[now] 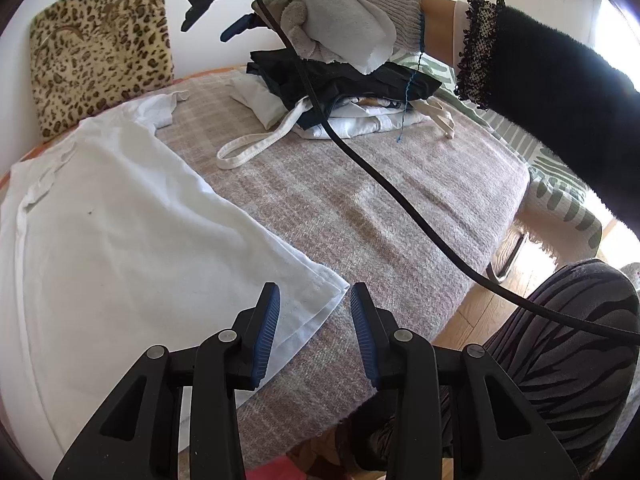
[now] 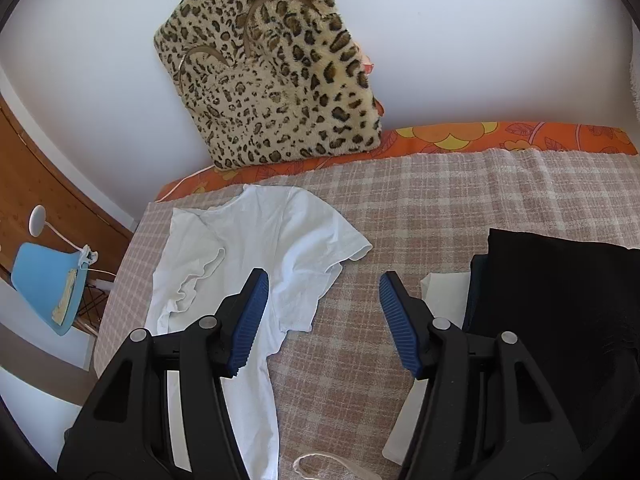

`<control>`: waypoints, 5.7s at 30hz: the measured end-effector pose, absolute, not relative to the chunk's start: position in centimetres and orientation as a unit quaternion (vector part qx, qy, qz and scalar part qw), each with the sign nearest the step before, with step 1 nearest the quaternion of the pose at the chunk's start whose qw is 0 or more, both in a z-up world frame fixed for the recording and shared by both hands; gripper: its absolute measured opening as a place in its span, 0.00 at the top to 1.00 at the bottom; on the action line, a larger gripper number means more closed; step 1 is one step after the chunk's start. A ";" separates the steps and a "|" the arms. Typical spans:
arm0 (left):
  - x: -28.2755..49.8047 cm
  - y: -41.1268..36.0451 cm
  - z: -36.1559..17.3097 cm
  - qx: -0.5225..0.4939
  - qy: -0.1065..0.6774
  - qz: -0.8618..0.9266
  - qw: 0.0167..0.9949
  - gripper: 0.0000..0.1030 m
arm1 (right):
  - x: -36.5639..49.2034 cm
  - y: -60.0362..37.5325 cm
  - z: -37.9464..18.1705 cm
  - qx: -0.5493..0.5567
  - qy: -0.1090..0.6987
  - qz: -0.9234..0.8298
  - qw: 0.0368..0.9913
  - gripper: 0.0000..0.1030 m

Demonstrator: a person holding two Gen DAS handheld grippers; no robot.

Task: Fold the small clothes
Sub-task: 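Move both tools to the shirt's unfolded side edge, then close the left tool on the hem while the right tool grips the sleeve edge, then fold the second side edge over the first fold with both tools, then open both tools and withdraw them from the folded shirt, then move both tools to the hem end of the white strip and close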

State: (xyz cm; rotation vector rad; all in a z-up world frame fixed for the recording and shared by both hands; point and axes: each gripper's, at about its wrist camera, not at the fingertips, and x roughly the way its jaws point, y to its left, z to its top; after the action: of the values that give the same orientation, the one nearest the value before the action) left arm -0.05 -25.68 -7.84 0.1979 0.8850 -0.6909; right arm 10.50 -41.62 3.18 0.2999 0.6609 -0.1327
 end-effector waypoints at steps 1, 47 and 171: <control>0.3 -25.9 -8.2 0.094 0.427 -0.327 0.838 0.60 | 11.0 -41.8 3.1 0.147 0.325 -0.064 0.932 0.41; 2.7 -22.2 -9.0 -0.045 0.413 -0.336 0.845 0.96 | 25.9 -39.6 -2.0 0.005 0.382 -0.180 0.907 0.95; 7.7 4.9 -3.9 -0.124 0.384 -0.126 0.906 0.78 | -0.4 -19.2 -12.7 0.138 0.446 -0.013 0.884 0.52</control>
State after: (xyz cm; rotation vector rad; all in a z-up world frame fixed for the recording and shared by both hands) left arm 7.66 4.86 -3.85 -0.2571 0.7926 -0.2602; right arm -0.38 -19.22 -12.68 0.2869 0.9279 -0.0271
